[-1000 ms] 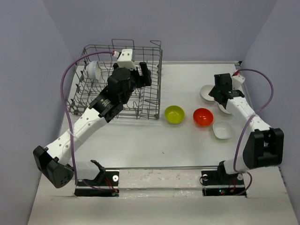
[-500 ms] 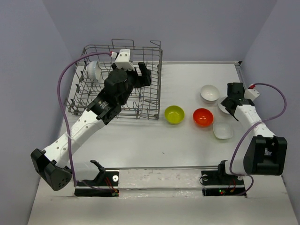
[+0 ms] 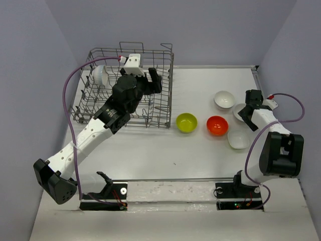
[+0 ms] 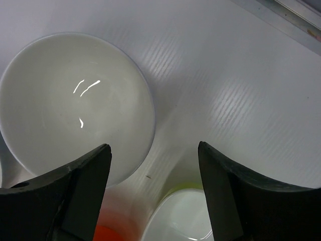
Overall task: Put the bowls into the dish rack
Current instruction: Pick up the bowl from the center of the board.
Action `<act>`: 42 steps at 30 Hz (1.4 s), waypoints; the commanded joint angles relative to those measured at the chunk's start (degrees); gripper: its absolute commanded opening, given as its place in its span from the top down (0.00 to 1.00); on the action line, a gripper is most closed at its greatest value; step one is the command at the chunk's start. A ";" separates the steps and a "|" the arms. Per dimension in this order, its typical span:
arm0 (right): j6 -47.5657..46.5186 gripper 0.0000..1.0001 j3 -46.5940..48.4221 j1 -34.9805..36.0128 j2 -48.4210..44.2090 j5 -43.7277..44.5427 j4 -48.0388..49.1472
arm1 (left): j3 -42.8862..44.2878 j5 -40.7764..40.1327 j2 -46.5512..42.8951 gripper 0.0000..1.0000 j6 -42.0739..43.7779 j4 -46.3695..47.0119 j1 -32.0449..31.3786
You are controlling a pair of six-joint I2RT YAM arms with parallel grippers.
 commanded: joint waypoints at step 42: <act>2.51 0.99 -1.46 -1.94 0.53 -3.44 8.74 | -0.83 -1.45 -1.62 0.11 -0.09 1.25 -0.51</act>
